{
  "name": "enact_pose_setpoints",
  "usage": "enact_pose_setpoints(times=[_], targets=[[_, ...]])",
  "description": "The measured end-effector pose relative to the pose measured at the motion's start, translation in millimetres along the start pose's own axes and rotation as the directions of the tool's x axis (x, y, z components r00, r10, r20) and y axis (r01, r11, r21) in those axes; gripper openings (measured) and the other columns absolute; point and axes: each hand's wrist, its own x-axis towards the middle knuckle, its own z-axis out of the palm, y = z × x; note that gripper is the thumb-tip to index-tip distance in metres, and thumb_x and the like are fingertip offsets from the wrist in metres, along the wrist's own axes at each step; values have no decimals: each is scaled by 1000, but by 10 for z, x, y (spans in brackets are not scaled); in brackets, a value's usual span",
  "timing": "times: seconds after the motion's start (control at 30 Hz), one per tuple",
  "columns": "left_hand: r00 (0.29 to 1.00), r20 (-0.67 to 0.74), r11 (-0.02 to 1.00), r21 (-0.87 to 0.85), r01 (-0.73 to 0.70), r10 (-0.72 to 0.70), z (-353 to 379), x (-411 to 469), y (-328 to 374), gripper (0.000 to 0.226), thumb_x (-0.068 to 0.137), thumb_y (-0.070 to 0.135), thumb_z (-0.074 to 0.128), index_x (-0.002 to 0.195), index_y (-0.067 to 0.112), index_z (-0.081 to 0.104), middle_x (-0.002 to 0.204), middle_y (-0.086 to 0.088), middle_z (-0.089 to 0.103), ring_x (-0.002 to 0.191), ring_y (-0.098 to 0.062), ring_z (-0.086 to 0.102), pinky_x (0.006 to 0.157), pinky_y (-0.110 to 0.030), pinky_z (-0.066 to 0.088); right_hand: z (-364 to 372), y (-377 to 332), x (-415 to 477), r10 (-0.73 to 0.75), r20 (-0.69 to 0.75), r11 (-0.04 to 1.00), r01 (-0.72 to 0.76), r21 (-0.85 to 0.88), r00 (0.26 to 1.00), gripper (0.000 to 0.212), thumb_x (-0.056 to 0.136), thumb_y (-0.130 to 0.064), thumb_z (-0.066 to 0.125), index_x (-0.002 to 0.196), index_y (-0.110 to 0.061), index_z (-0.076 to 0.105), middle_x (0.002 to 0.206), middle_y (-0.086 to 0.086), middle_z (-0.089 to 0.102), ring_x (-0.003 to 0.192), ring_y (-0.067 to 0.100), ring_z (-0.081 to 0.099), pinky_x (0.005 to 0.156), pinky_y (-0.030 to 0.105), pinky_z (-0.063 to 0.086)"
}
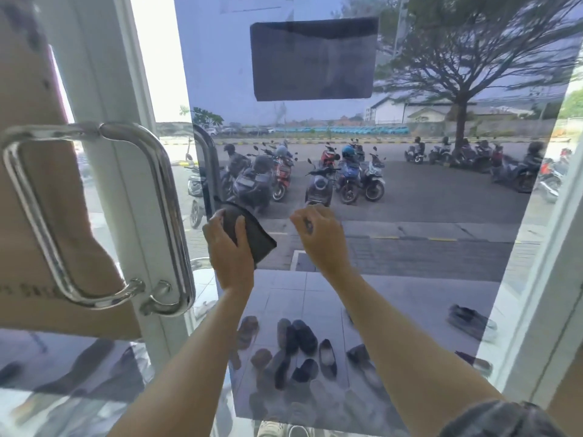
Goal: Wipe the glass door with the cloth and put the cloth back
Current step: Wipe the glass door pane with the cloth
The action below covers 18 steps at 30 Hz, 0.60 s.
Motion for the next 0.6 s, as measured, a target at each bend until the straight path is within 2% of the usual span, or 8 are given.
enact_pose_setpoints(times=[0.1,0.2,0.27,0.4,0.53,0.6], targets=[[989,-48,990,-5,-139,139,4,334,87,39,96,24,47,129,4,42,122,-15,45,112,-26,47,92,-30,42,198,73,-44,-193,-133,963,161,-218,972,36,91,-35,49,109,-7,62,109,13,63,104,29,57,84,37,50],[952,-1,952,19,-306,306,115,610,143,38,97,25,45,131,7,40,121,-12,44,114,-22,44,95,-29,40,328,134,-3,-244,-182,907,159,-389,952,44,90,-40,46,121,-12,57,125,13,58,117,29,52,89,38,50],[919,66,918,62,-393,389,226,714,116,38,97,24,45,132,10,41,121,-14,44,113,-22,43,93,-26,39,378,184,-29,-226,-220,876,99,-471,949,49,89,-42,47,130,-15,51,135,13,52,124,31,47,91,42,49],[870,181,858,166,-486,458,496,701,-124,36,97,18,46,131,8,49,131,-21,44,118,-35,42,97,-40,43,542,384,-304,-59,-228,781,-97,-616,972,68,80,-47,59,140,-22,40,148,12,29,132,34,35,91,51,47],[831,222,794,252,-553,509,705,578,-380,42,98,25,36,137,11,45,140,-17,41,126,-33,28,100,-54,42,691,509,-395,41,-208,753,-168,-636,977,81,73,-45,71,143,-27,34,150,15,29,133,37,37,87,53,49],[744,297,701,255,-666,599,728,432,-495,45,96,24,36,139,12,41,143,-9,30,129,-29,22,100,-51,39,704,517,-391,33,-226,739,-176,-650,974,79,74,-44,70,143,-28,33,151,14,30,135,35,35,89,52,49]])
